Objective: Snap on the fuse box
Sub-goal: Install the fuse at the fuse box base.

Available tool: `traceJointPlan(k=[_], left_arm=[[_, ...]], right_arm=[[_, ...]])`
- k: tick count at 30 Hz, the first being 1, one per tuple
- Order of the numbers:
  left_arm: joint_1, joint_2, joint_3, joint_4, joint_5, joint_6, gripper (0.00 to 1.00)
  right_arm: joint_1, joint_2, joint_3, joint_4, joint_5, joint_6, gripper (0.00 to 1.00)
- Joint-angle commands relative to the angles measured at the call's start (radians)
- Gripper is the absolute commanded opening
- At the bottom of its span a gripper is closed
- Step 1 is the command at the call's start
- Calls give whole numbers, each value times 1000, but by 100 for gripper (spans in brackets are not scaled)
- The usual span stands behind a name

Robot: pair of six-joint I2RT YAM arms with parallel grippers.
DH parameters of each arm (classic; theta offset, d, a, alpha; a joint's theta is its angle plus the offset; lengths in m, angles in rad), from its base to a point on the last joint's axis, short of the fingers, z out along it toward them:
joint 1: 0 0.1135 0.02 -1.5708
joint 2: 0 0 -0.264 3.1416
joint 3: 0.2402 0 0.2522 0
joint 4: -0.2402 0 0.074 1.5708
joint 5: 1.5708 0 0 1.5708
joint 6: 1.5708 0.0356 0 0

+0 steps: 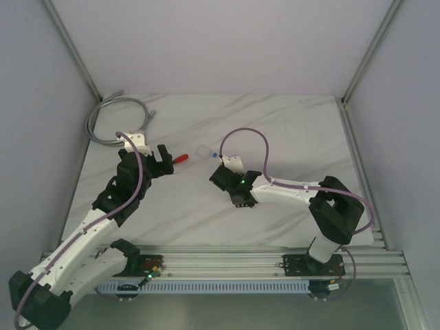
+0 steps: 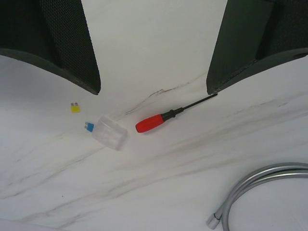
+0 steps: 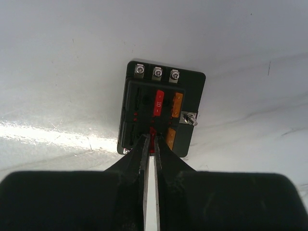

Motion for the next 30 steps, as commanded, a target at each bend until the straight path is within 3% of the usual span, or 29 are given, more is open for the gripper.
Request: traceJointPlan(k=[1, 6, 9, 30], left_arm=[[5, -8, -5, 1, 7, -3, 100], [5, -7, -4, 1, 13, -4, 100], [5, -8, -5, 1, 13, -5, 100], [5, -10, -7, 2, 16, -10, 100]], right_arm=[[2, 27, -1, -8, -55, 1, 13], [-3, 14, -1, -9, -57, 48, 24], [-13, -6, -3, -10, -58, 71, 25], [-71, -63, -19, -10, -107, 77, 20]])
